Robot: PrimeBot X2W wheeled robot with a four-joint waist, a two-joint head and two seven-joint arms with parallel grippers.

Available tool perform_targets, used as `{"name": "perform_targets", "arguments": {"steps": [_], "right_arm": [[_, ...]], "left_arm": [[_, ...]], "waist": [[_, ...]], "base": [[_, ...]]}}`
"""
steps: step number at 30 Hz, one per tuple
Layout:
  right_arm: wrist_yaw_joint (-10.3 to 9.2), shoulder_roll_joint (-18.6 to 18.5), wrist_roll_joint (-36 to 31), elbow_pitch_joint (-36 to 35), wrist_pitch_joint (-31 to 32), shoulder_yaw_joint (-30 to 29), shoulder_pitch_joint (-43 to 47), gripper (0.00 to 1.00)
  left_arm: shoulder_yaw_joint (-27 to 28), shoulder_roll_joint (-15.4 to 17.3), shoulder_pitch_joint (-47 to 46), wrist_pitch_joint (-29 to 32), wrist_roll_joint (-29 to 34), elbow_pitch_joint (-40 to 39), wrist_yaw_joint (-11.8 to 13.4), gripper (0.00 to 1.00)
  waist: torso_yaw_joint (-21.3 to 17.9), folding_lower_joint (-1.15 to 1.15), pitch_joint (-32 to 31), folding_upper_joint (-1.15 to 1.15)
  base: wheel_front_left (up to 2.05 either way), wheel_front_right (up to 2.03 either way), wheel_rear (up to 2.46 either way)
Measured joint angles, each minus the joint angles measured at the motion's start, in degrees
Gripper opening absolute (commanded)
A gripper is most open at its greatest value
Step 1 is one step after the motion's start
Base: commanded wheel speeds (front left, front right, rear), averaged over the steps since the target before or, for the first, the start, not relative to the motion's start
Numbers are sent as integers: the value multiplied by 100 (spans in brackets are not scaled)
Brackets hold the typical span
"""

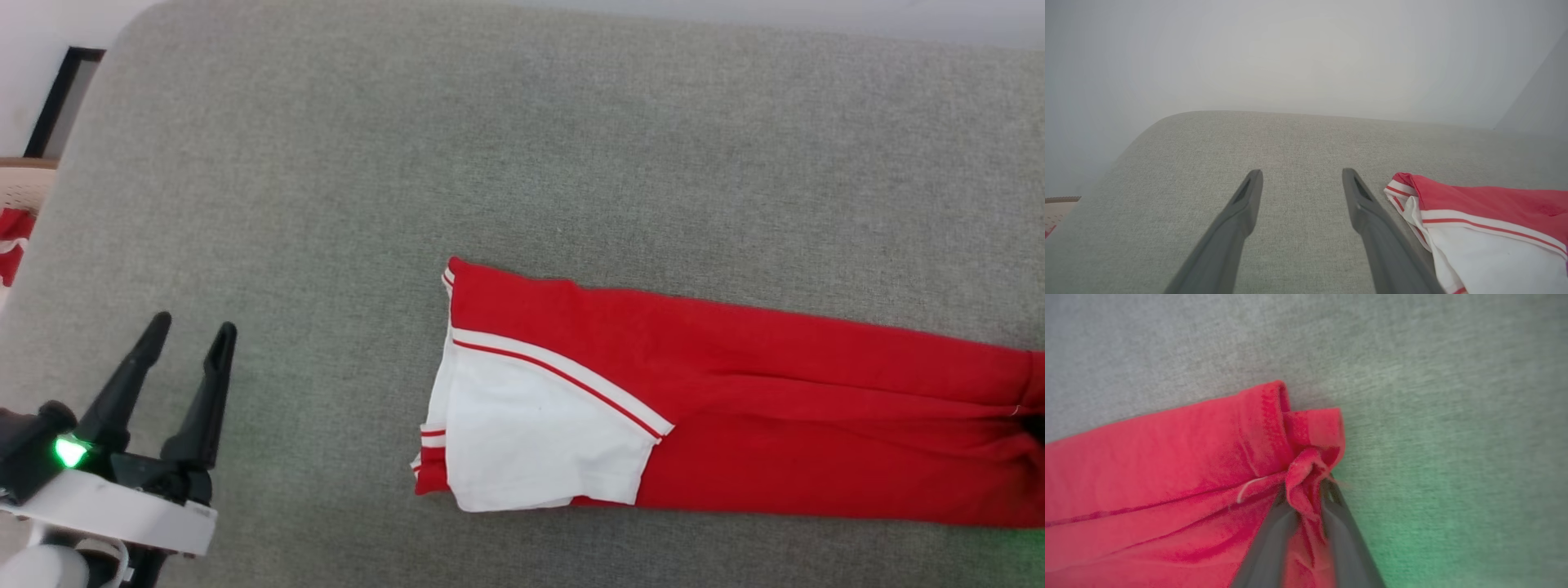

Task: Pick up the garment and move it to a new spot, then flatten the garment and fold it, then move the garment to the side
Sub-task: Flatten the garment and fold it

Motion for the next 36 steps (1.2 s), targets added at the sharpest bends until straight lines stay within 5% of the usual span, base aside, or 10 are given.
{"name": "perform_targets", "arguments": {"steps": [16,28,36], "right_arm": [[1,111,197,-369,-541,-158,-246,0],[0,-140,80,-1808,-74,-1367,-100,0],[0,-166,332,-2149,281,-637,259,0]], "left_arm": [[662,104,253,1,270,-84,0,100],[1007,13,479,1,423,-182,0,100],[916,-142,559,0,494,-151,0,100]], "waist": [[-418,0,105,0],[-716,0,154,0],[-764,0,-15,0]], "base": [[0,0,0],[0,0,0],[0,0,0]]}}
